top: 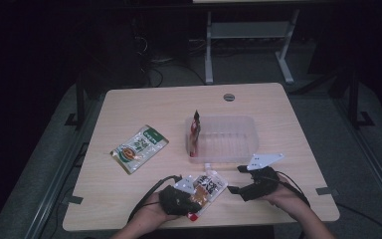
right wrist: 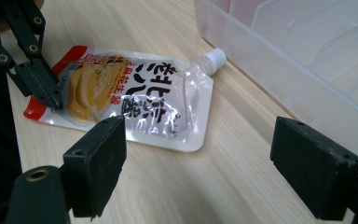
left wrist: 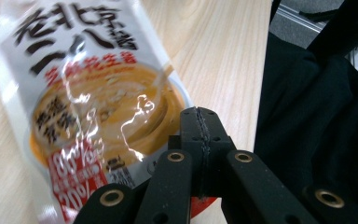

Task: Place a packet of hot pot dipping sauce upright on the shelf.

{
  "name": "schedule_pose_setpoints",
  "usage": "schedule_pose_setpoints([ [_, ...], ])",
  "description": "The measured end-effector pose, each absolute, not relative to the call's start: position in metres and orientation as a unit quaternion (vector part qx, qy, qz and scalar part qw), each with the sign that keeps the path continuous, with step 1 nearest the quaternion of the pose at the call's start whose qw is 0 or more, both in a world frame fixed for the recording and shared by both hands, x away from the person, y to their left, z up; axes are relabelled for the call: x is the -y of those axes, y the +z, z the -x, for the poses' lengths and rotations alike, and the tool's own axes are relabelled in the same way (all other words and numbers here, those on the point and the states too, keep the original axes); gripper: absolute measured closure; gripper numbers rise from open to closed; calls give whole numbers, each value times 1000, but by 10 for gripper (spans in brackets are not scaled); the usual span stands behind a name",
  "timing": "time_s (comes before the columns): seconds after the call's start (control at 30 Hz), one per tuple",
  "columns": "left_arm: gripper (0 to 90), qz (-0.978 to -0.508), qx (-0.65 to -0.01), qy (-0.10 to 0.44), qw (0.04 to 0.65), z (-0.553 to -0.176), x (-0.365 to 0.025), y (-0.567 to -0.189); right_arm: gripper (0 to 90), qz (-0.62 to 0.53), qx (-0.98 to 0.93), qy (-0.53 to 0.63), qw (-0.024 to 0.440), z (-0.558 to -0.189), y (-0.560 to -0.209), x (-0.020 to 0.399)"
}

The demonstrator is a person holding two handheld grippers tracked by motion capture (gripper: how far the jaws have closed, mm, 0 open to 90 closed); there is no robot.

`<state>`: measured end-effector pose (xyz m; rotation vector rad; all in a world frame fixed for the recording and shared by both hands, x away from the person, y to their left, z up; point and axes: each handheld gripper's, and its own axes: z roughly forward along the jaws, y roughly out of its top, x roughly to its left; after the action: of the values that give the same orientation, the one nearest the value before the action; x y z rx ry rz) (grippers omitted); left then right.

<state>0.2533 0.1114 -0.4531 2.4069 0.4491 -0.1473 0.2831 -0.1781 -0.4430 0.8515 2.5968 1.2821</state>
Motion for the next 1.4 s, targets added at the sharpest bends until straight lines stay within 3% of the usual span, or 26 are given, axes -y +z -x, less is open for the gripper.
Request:
schedule_pose_setpoints([
  [0.87, 896, -915, -222, -30, 335, -278, -153, -445, 168, -308, -846, 429, 68, -284, -439, 188],
  [1.1, 887, -906, -246, 0, 343, -287, -179, -438, 154, -337, -841, 417, 67, -276, -431, 192],
  [1.4, 879, -903, -250, 9, 349, -298, -175, -445, 144, -343, -864, 368, -4, -271, -441, 171],
])
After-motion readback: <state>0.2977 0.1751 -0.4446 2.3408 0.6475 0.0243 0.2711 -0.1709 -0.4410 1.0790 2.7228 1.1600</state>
